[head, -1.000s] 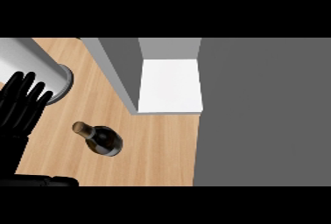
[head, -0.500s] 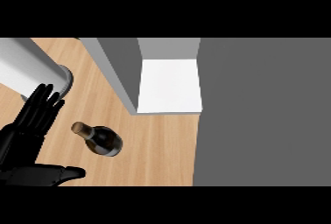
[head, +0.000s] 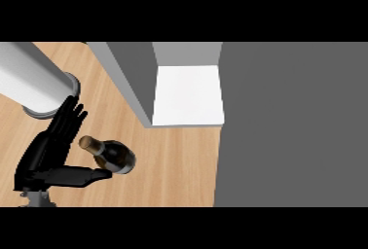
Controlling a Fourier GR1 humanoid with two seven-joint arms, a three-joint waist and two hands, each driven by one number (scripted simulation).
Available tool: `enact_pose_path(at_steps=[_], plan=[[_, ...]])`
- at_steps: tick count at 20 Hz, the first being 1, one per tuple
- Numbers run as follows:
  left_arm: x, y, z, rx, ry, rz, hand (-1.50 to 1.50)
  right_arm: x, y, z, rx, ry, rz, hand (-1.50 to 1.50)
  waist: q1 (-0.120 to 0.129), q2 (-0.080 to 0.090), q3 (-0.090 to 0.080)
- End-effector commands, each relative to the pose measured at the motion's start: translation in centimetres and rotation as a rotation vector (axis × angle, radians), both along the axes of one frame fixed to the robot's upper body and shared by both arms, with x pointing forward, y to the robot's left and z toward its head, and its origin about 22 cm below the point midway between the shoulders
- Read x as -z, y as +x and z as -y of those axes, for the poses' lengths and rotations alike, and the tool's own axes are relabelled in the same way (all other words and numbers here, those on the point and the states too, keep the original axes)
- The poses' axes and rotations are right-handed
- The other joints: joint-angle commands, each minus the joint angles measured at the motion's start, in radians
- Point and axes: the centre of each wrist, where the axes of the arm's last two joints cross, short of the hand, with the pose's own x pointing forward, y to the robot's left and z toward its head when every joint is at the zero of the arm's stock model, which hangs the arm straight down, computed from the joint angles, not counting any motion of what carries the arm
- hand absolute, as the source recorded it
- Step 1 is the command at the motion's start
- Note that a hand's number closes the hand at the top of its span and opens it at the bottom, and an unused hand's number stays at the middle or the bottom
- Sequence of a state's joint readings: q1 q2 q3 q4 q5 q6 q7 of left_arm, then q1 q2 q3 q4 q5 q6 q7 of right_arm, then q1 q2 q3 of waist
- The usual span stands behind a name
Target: Pick up the wine, place it into the cabinet and close the cabinet
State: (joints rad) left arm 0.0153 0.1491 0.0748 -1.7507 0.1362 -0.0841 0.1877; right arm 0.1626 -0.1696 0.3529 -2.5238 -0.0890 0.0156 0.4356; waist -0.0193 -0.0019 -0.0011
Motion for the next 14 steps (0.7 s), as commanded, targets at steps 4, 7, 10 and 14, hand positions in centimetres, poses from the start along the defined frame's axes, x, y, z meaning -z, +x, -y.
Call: enact_pose_path(at_steps=[4, 7, 10, 14], plan=[[2.7, 0.9, -0.9, -0.013, 0.019, -0.026, -1.50, -3.9, -5.2, 1.5, -0.032, 0.033, 0.065, -1.50, 0.004, -0.001, 0.000], [4.7, 1.4, -1.9, -0.028, 0.009, -0.060, -1.50, -3.9, -4.6, 1.7, -0.041, 0.032, 0.079, -1.50, 0.002, 0.000, 0.000], [5.5, 1.7, -2.4, -0.009, 0.003, -0.076, -1.50, -3.7, -4.7, 1.8, -0.030, 0.036, 0.077, -1.50, 0.002, 0.000, 0.001], [9.1, 1.8, -2.0, 0.001, -0.002, -0.074, -1.50, -3.8, -4.5, 1.8, -0.020, 0.035, 0.073, -1.50, -0.005, 0.002, 0.000]])
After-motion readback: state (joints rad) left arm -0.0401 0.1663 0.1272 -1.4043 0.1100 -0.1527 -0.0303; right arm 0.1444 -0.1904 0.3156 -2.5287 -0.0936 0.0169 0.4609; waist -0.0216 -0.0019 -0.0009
